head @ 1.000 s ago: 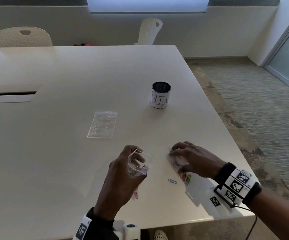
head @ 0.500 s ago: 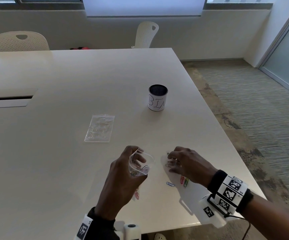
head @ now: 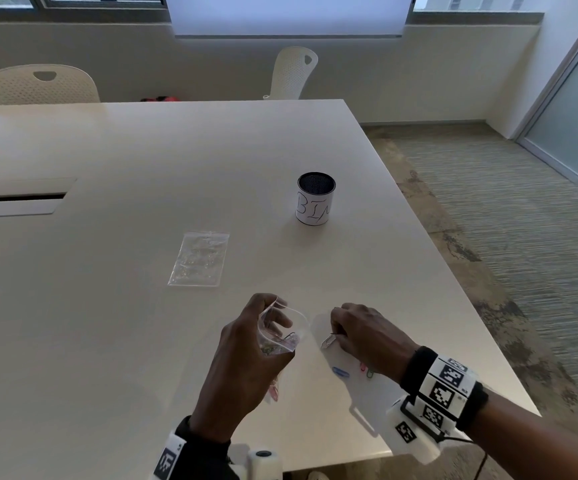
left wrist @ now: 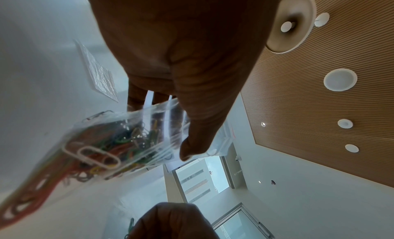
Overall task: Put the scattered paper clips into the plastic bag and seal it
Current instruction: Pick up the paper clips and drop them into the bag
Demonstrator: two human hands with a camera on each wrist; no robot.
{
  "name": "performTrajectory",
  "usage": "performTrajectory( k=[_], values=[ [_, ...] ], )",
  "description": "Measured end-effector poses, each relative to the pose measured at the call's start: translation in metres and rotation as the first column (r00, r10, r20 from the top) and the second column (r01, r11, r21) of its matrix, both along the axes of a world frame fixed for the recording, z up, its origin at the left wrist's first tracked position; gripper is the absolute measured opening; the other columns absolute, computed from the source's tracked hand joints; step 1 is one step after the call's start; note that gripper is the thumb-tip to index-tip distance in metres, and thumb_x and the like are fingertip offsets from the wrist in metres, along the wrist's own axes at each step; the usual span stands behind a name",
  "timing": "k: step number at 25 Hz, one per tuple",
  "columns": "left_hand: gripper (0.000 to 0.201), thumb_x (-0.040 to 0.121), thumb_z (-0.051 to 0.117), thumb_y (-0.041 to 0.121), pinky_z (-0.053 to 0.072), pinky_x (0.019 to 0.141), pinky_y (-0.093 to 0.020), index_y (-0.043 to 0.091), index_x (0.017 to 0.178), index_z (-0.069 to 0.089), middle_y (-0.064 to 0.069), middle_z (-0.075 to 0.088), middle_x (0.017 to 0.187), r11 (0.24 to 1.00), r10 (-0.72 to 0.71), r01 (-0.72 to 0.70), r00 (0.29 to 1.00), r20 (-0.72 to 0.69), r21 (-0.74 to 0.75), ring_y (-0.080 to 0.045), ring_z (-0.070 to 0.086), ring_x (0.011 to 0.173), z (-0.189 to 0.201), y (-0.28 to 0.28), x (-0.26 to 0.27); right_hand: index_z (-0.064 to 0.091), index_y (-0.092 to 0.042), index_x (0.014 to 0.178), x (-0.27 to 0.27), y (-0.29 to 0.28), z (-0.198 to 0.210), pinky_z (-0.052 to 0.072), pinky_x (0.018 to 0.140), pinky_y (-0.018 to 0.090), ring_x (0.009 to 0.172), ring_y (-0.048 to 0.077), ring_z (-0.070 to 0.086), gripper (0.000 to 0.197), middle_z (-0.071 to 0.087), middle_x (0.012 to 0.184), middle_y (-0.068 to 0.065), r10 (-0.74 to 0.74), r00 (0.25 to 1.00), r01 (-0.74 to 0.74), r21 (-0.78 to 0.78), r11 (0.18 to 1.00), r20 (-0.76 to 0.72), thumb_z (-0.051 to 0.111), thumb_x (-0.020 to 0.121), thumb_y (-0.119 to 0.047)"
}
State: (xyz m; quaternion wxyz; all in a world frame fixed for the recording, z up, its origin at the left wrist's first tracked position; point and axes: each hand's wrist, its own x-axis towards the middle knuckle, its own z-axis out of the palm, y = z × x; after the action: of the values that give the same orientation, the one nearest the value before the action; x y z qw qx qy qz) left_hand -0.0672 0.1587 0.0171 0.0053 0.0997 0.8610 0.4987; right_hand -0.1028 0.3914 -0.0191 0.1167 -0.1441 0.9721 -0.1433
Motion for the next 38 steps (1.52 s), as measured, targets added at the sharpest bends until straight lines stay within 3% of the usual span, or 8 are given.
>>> performTrajectory(
  k=[3, 6, 12, 18, 21, 26, 32, 38],
  values=[
    [0.043, 0.082, 0.085, 0.017, 0.052, 0.068, -0.01, 0.035, 0.111, 0.059, 0.021, 0.072, 0.096, 1.0, 0.014, -0.014, 1.0, -0.001, -0.002, -0.005, 0.07, 0.086, -0.001, -0.003, 0.0, 0.064, -0.019, 0.091, -0.003, 0.005, 0.005, 0.038, 0.073, 0.021, 0.079, 0.015, 0.056, 0.009, 0.066, 0.094, 0.001, -0.024, 1.0, 0.025, -0.046, 0.999, 0.01, 0.062, 0.098, -0.015],
    [0.043, 0.082, 0.085, 0.017, 0.053, 0.069, -0.012, 0.035, 0.111, 0.059, 0.019, 0.072, 0.096, 1.0, 0.019, -0.019, 1.0, -0.004, 0.0, -0.006, 0.07, 0.085, -0.003, -0.005, 0.0, 0.065, -0.019, 0.084, -0.007, 0.014, 0.021, 0.056, 0.068, 0.03, 0.073, 0.011, 0.068, 0.012, 0.071, 0.081, -0.006, -0.113, 0.994, 0.109, -0.251, 0.962, -0.002, 0.07, 0.094, -0.015],
    [0.045, 0.08, 0.087, 0.018, 0.053, 0.069, -0.01, 0.035, 0.111, 0.059, 0.021, 0.073, 0.096, 1.0, -0.004, 0.004, 1.0, -0.003, -0.011, -0.001, 0.071, 0.087, -0.002, -0.001, -0.001, 0.072, -0.017, 0.091, 0.018, -0.028, 0.089, 0.061, 0.074, 0.027, 0.072, 0.013, 0.072, 0.009, 0.074, 0.078, -0.003, -0.086, 0.991, -0.005, -0.672, 0.741, -0.102, 0.08, 0.088, -0.013],
    [0.052, 0.078, 0.086, 0.012, 0.053, 0.066, -0.01, 0.044, 0.106, 0.055, 0.021, 0.074, 0.09, 1.0, -0.014, 0.014, 1.0, -0.008, -0.025, 0.005, 0.07, 0.086, 0.001, 0.002, -0.001, 0.079, -0.015, 0.095, 0.022, -0.06, 0.093, 0.059, 0.072, 0.033, 0.077, 0.008, 0.072, 0.004, 0.077, 0.088, -0.002, 0.081, 0.97, -0.191, -0.507, 0.841, -0.231, 0.077, 0.092, -0.013],
    [0.047, 0.079, 0.087, 0.014, 0.055, 0.067, -0.012, 0.037, 0.109, 0.058, 0.016, 0.074, 0.089, 1.0, -0.011, 0.011, 1.0, -0.004, -0.011, 0.0, 0.071, 0.085, -0.001, 0.0, -0.001, 0.082, -0.016, 0.098, 0.02, -0.056, 0.097, 0.061, 0.075, 0.031, 0.08, 0.007, 0.075, 0.009, 0.08, 0.092, -0.002, 0.08, 0.968, -0.199, -0.528, 0.826, -0.239, 0.076, 0.093, -0.013],
    [0.045, 0.08, 0.087, 0.017, 0.056, 0.071, -0.014, 0.035, 0.111, 0.06, 0.018, 0.073, 0.096, 0.999, -0.031, 0.031, 1.0, -0.003, 0.029, -0.007, 0.071, 0.085, -0.004, -0.001, 0.0, 0.079, -0.017, 0.104, 0.02, -0.002, 0.087, 0.061, 0.083, 0.029, 0.084, 0.003, 0.072, 0.015, 0.078, 0.095, -0.005, -0.152, 0.973, 0.061, -0.439, 0.896, -0.175, 0.079, 0.091, -0.024],
    [0.046, 0.081, 0.086, 0.014, 0.056, 0.071, -0.016, 0.036, 0.112, 0.059, 0.018, 0.072, 0.096, 0.998, -0.057, 0.057, 0.998, 0.007, 0.008, -0.007, 0.071, 0.086, -0.008, 0.0, 0.001, 0.049, -0.023, 0.143, 0.06, 0.021, 0.028, 0.052, 0.098, 0.027, 0.113, 0.014, 0.058, 0.075, 0.053, 0.132, -0.002, -0.298, 0.931, 0.296, 0.041, 0.954, 0.209, 0.075, 0.082, -0.059],
    [0.047, 0.081, 0.087, 0.015, 0.054, 0.068, -0.01, 0.036, 0.113, 0.059, 0.02, 0.073, 0.097, 0.996, -0.086, 0.086, 0.996, 0.026, -0.004, -0.004, 0.072, 0.087, -0.007, 0.005, 0.003, 0.055, -0.022, 0.129, 0.076, -0.017, 0.001, 0.052, 0.099, 0.029, 0.112, 0.016, 0.055, 0.048, 0.051, 0.123, -0.001, -0.348, 0.935, 0.351, -0.041, 0.935, 0.068, 0.07, 0.092, -0.047]
  ],
)
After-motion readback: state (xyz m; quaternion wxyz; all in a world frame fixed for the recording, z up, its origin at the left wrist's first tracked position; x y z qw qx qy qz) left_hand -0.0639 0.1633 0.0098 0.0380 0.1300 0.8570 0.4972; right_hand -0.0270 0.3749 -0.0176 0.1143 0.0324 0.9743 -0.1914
